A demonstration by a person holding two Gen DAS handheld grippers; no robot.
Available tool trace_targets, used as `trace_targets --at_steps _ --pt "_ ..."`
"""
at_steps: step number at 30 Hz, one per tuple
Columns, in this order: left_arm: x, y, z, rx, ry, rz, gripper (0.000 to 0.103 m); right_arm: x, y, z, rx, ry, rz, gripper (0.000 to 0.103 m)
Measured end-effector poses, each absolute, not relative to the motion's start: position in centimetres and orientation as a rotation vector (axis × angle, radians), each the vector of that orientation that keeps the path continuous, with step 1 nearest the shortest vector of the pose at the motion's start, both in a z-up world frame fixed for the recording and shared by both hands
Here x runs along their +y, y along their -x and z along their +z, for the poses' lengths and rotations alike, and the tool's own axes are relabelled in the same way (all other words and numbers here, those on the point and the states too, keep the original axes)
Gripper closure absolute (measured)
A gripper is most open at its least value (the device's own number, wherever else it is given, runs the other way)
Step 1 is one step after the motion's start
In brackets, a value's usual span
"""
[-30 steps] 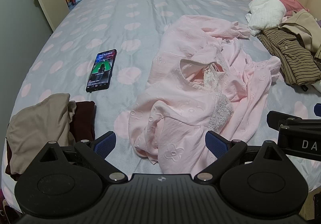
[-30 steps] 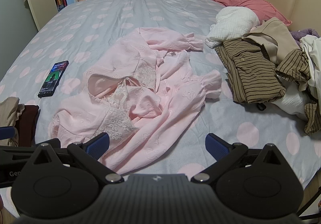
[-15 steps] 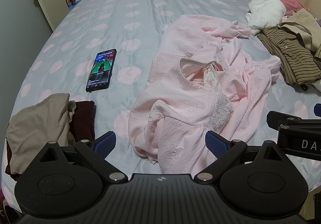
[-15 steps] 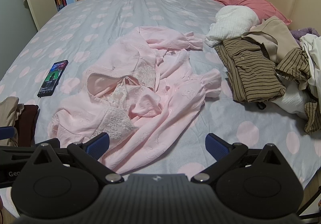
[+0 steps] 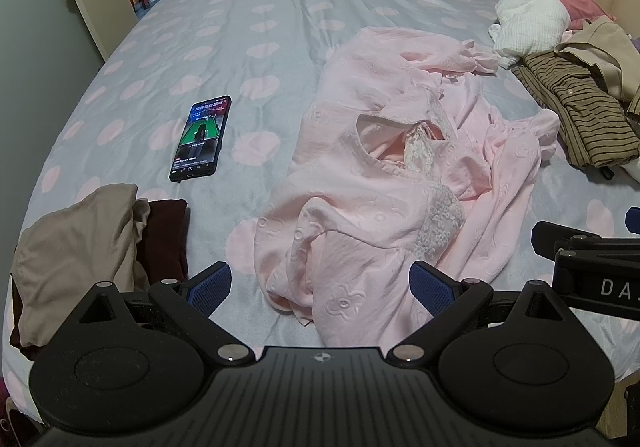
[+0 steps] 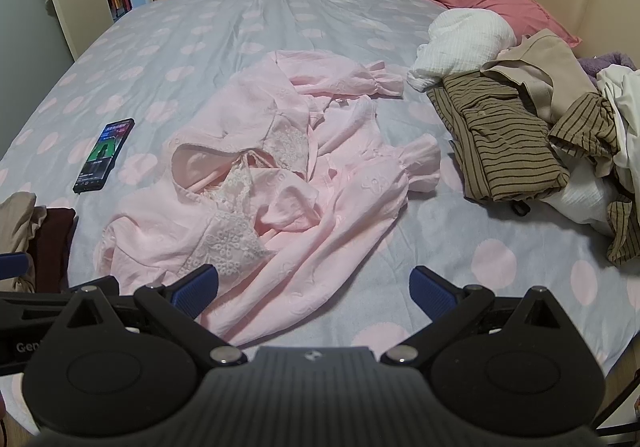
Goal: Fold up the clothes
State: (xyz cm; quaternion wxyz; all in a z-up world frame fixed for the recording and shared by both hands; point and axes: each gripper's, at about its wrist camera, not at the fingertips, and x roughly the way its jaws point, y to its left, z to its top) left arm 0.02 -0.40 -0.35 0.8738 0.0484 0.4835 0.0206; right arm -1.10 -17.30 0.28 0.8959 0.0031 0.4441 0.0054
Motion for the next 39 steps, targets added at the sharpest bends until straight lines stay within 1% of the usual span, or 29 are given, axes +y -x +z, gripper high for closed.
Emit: trace_targets --at_steps 15,19,22,25,31,35,36,38,39 --pt "-0.2 -0.2 -0.6 0.976 -0.076 -0.004 0.006 -17.6 1.1 0.6 0.913 -0.026 0.04 0.0" --pt "-0.3 -0.5 -1.4 0.959 -0.051 -0.049 0.006 -18.3 1.1 1.2 0.897 -0.053 0.052 0.0" --pt "-1.5 -0.4 -1.9 0.949 -0.097 -0.096 0.01 -19.3 0.9 1.8 0.883 -0.095 0.051 0.0" --pt "-3.1 -0.2 -2.3 0.921 -0.173 -0.142 0.02 -20.3 0.9 2.4 0.868 -0.152 0.067 0.0" --pt "-5.3 -0.5 -4.1 0.873 -0.281 -0.168 0.02 -21.7 1.2 3.8 0.834 -0.233 0.094 0.0" --pt "-6.1 -1.0 -5.4 0.861 -0.331 -0.165 0.024 -22.2 1.4 4.4 0.821 -0.264 0.109 0.0" --pt "-6.2 -1.2 -5.8 0.863 -0.34 -0.165 0.027 -22.3 1.4 4.4 0.819 -0.268 0.113 0.0" --pt "-6.4 -1.3 -6.5 0.866 -0.367 -0.164 0.041 -22.5 1.5 4.5 0.818 -0.275 0.121 0.0" --pt "-6.6 -1.4 -6.8 0.863 -0.385 -0.166 0.043 -22.6 1.5 4.6 0.817 -0.279 0.124 0.0"
